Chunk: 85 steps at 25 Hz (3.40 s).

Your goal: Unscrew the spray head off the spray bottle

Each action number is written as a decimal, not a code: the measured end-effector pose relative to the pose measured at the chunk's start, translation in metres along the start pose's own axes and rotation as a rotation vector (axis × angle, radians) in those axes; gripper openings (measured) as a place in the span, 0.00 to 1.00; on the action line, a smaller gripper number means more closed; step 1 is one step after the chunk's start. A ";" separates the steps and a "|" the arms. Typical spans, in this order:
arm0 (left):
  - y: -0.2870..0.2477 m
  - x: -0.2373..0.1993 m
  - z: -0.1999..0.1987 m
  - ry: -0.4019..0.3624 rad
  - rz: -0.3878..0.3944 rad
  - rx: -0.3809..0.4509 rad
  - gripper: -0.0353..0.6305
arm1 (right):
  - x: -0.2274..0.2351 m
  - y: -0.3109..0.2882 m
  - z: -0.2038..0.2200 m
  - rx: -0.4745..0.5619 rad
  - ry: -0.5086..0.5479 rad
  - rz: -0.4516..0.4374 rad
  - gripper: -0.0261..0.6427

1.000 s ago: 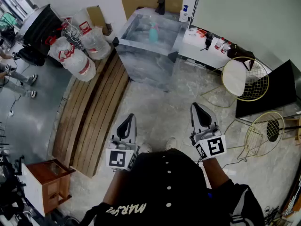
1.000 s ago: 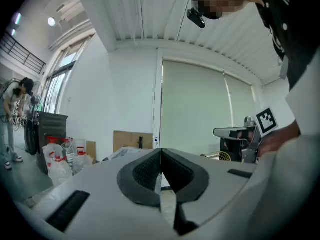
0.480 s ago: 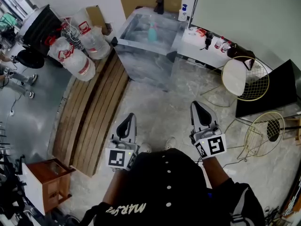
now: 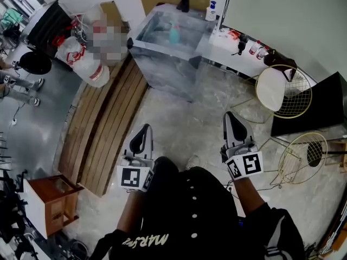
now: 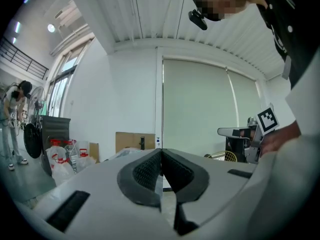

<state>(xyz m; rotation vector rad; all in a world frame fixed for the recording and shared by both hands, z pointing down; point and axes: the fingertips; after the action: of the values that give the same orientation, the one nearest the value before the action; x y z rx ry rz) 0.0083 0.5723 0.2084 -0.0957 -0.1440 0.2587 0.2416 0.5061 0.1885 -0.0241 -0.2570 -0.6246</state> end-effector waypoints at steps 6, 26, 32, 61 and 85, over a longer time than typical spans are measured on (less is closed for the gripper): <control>-0.020 0.000 0.007 0.007 -0.011 -0.016 0.09 | 0.021 -0.009 0.003 -0.003 -0.004 0.003 0.06; -0.168 -0.115 -0.008 0.024 0.041 0.039 0.09 | 0.048 -0.187 -0.016 0.023 0.051 -0.012 0.06; -0.206 -0.153 -0.020 -0.010 0.066 0.114 0.09 | 0.052 -0.246 -0.012 0.015 0.062 -0.010 0.06; -0.441 -0.179 -0.019 -0.001 0.017 0.068 0.09 | 0.204 -0.432 -0.011 -0.049 0.042 -0.135 0.06; -0.567 -0.207 0.087 -0.189 0.343 -0.175 0.09 | 0.215 -0.558 0.080 -0.326 0.074 -0.300 0.06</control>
<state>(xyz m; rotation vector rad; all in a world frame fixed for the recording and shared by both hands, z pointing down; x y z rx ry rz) -0.0631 -0.0206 0.3312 -0.2711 -0.3387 0.5982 0.0669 -0.0624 0.2883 -0.2802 -0.0849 -0.9590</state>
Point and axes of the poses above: the fingertips, and each gripper's own axes: y backward along the fingers, x to its right, z out of its underside, and after that the axes turned 9 degrees about -y, right-handed
